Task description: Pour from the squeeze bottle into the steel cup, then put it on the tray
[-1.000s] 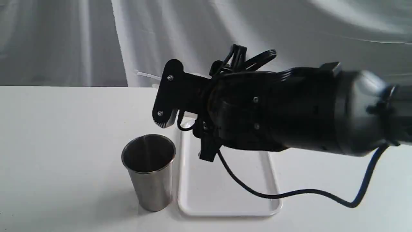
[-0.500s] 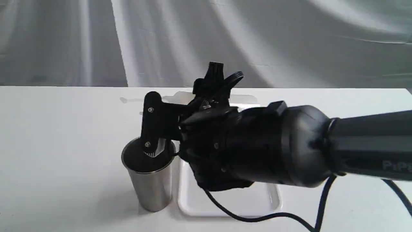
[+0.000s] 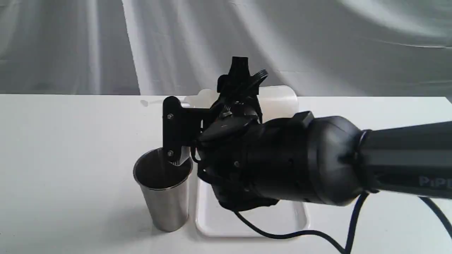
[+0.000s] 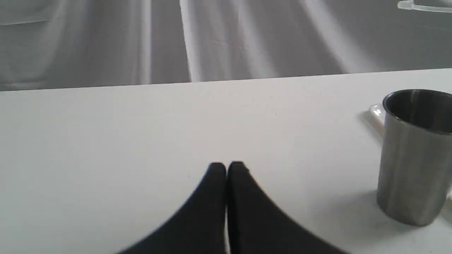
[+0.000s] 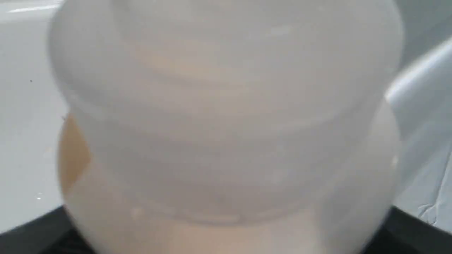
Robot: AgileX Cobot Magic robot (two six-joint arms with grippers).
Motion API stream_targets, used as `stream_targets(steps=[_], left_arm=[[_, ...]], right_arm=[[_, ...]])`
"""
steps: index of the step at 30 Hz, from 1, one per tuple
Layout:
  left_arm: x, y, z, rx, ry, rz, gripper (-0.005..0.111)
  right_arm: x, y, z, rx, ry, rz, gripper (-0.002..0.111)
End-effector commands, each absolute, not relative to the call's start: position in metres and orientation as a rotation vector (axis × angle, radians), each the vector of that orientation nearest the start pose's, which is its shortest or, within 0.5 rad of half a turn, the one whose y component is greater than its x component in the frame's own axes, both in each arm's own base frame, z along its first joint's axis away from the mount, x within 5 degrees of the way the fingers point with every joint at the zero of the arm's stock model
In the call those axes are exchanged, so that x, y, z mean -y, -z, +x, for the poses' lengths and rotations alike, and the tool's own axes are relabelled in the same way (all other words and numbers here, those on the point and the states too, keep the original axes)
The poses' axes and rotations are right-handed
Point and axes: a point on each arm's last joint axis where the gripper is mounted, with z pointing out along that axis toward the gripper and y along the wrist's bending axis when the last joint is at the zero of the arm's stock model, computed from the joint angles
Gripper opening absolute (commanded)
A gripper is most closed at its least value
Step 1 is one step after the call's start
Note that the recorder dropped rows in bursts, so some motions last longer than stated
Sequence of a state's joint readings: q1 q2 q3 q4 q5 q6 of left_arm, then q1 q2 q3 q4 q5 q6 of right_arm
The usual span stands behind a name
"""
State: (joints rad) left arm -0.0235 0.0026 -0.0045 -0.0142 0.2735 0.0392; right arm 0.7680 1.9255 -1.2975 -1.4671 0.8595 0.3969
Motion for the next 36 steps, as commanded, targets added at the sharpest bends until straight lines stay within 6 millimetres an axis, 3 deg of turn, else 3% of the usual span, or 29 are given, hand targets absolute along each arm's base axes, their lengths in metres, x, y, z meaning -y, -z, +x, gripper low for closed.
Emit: stream_targets(steps=[1,13,36], left_arm=[[0.002,-0.189,0.055,-1.749,0.005,0.039,0.0],[0.002,-0.189,0.055,-1.749,0.005,0.039,0.0],[0.002,-0.189,0.055,-1.749,0.004,0.041,0.0]], right_arm=[[-0.236,-0.237,0.34,-1.633,1.133,-1.35,0.049],[-0.249,-0.217,0.336,-1.606,1.193,-1.409,0.049],[-0.246,-0.222,0.336,-1.442,1.436,-1.605,0.049]])
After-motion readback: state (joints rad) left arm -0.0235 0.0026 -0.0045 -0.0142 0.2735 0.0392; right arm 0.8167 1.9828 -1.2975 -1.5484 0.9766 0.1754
